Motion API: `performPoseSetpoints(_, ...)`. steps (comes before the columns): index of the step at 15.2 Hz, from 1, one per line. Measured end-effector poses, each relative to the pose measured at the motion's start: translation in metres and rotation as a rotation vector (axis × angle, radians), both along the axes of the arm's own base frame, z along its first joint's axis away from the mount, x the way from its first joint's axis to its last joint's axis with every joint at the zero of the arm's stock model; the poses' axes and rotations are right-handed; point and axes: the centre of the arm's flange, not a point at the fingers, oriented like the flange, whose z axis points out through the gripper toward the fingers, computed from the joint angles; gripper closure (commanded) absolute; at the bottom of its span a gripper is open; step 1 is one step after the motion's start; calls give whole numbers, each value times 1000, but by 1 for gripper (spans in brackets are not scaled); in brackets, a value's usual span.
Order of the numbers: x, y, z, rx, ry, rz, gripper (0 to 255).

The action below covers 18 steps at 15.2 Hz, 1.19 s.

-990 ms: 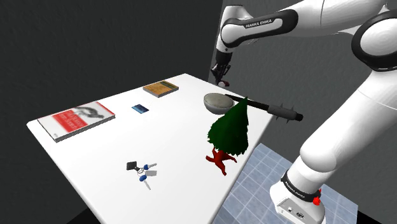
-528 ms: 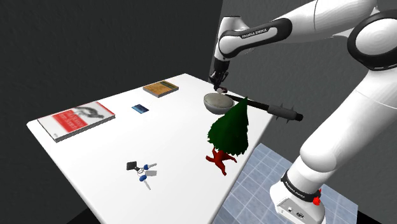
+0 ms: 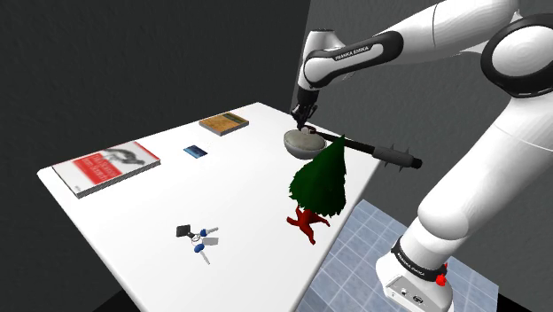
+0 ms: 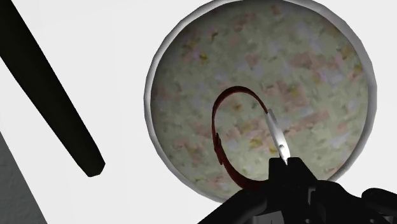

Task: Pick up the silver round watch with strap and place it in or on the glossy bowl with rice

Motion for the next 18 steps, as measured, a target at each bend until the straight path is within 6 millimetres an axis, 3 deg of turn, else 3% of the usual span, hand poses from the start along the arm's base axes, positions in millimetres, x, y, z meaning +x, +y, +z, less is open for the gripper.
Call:
performPoseSetpoints(2, 0, 0, 0, 0, 0, 0, 255)
performPoseSetpoints(3, 0, 0, 0, 0, 0, 0, 0)
performPoseSetpoints(9, 0, 0, 0, 0, 0, 0, 0)
performPoseSetpoints(13, -1, 3, 37, 0, -1, 0, 0)
performPoseSetpoints(18, -4, 5, 49, 0, 0, 0, 0)
